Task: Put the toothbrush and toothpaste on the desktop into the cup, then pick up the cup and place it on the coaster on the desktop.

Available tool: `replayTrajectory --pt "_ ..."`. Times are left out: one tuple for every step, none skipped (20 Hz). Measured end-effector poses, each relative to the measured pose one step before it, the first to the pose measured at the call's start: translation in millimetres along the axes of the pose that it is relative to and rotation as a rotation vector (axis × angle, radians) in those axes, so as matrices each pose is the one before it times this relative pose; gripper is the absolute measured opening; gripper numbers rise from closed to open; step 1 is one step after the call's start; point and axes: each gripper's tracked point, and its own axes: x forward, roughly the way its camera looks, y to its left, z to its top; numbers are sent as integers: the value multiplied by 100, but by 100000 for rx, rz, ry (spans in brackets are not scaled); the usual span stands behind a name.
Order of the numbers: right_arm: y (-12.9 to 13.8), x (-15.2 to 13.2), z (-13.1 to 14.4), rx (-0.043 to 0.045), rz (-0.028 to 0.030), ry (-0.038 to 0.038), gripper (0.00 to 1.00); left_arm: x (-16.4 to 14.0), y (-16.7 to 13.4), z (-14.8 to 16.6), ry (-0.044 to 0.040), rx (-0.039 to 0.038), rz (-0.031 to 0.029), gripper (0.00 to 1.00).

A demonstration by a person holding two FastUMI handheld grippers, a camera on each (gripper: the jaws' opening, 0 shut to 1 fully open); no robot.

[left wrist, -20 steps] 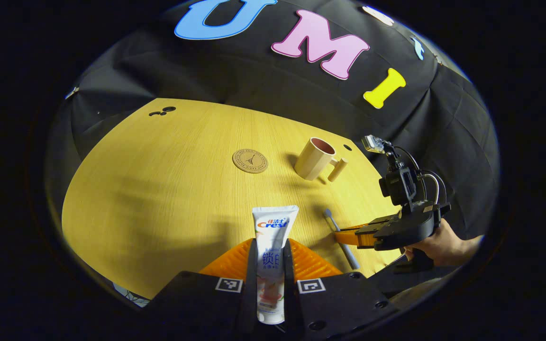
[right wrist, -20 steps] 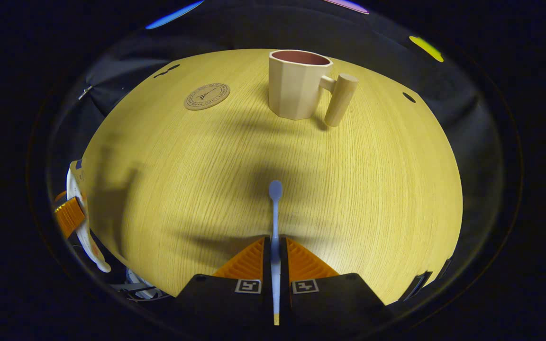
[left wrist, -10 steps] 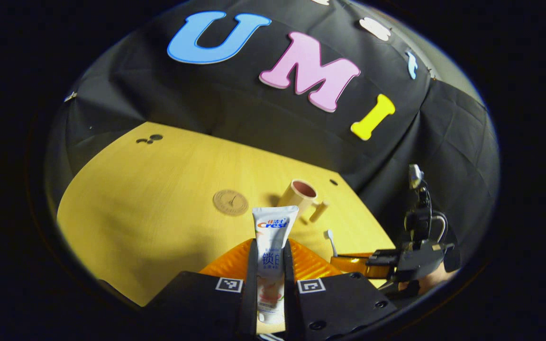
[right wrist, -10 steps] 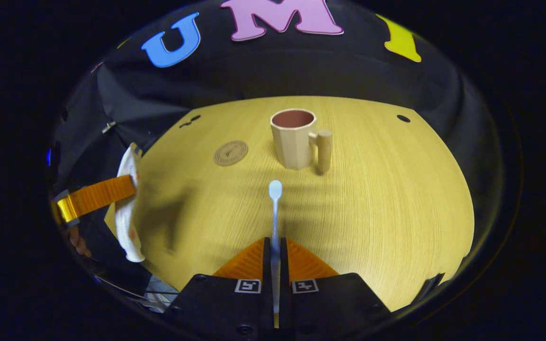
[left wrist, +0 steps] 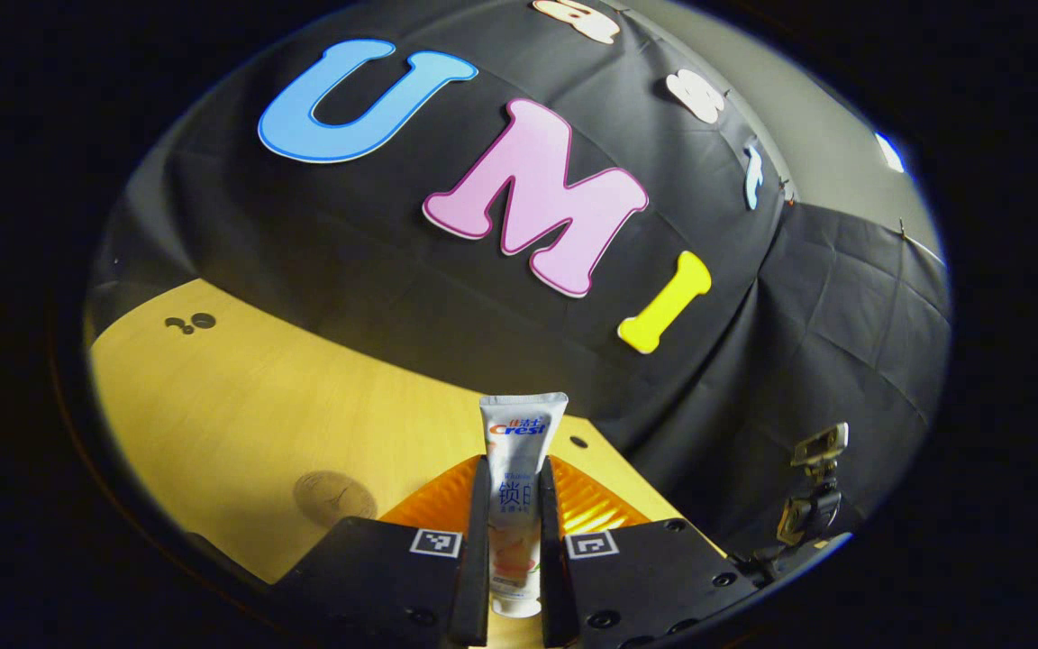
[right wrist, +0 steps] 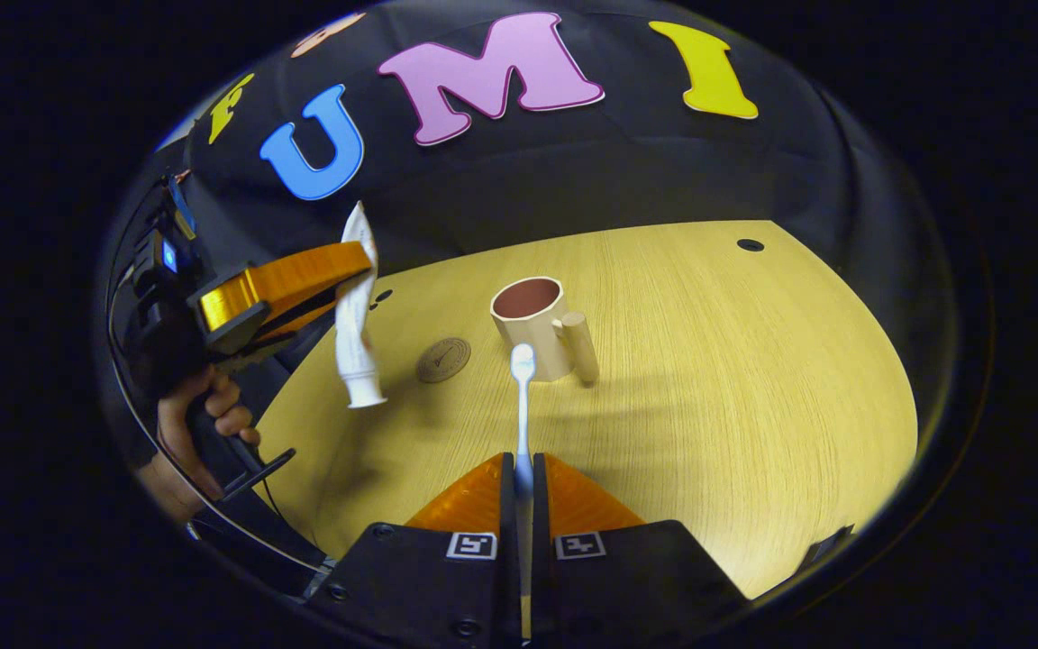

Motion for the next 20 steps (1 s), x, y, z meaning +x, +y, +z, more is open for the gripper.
replayTrajectory --pt "-106 125 -107 155 387 -403 8 1340 -172 211 -2553 -101 -1135 28" --pt "-282 96 -373 -6 388 29 8 1147 -193 197 -2165 -66 -1105 27" --pt "-300 149 -228 639 247 -332 8 1162 -32 -36 -1860 133 -844 22" --pt "37 76 -83 1346 771 -510 9 1098 69 20 -1554 308 -785 27" --pt "-94 6 -170 1267 433 -427 9 1073 140 -201 -1442 199 -426 27" --pt "-178 28 -302 400 147 -281 9 965 37 -52 -1470 102 -576 27" --pt "-140 115 -179 -298 25 49 9 944 134 -20 -1519 -105 -160 27" --pt "-120 22 -294 -574 92 221 9 811 163 127 -1846 -122 393 27" --pt "-171 152 -249 -161 255 340 9 633 354 -198 -1690 212 679 27" --pt "-146 42 -569 262 288 383 9 709 161 104 -1423 307 325 28" --pt "-195 45 -320 541 115 280 9 761 58 -16 -1316 105 172 27" --pt "-228 109 -91 407 15 221 9 652 108 -140 -797 62 41 32" --pt "-196 29 -241 358 -93 385 9 627 166 -366 -496 216 371 27" --pt "-218 60 -159 404 26 209 9 511 234 -428 322 270 572 27" --pt "-151 151 94 258 -108 21 9 524 228 -758 928 395 577 27" --pt "-149 -3 30 99 -98 -178 9 260 168 -675 802 753 575 27" --pt "-169 123 176 70 -115 -436 9 157 242 -740 727 815 440 28" --pt "-138 -72 107 163 87 -233 9 35 107 -628 935 609 449 28" --pt "-169 103 94 290 -82 -297 9 149 84 -832 1214 335 183 28" --pt "-102 66 151 373 -29 -289 8 27 112 -847 1524 374 342 27"
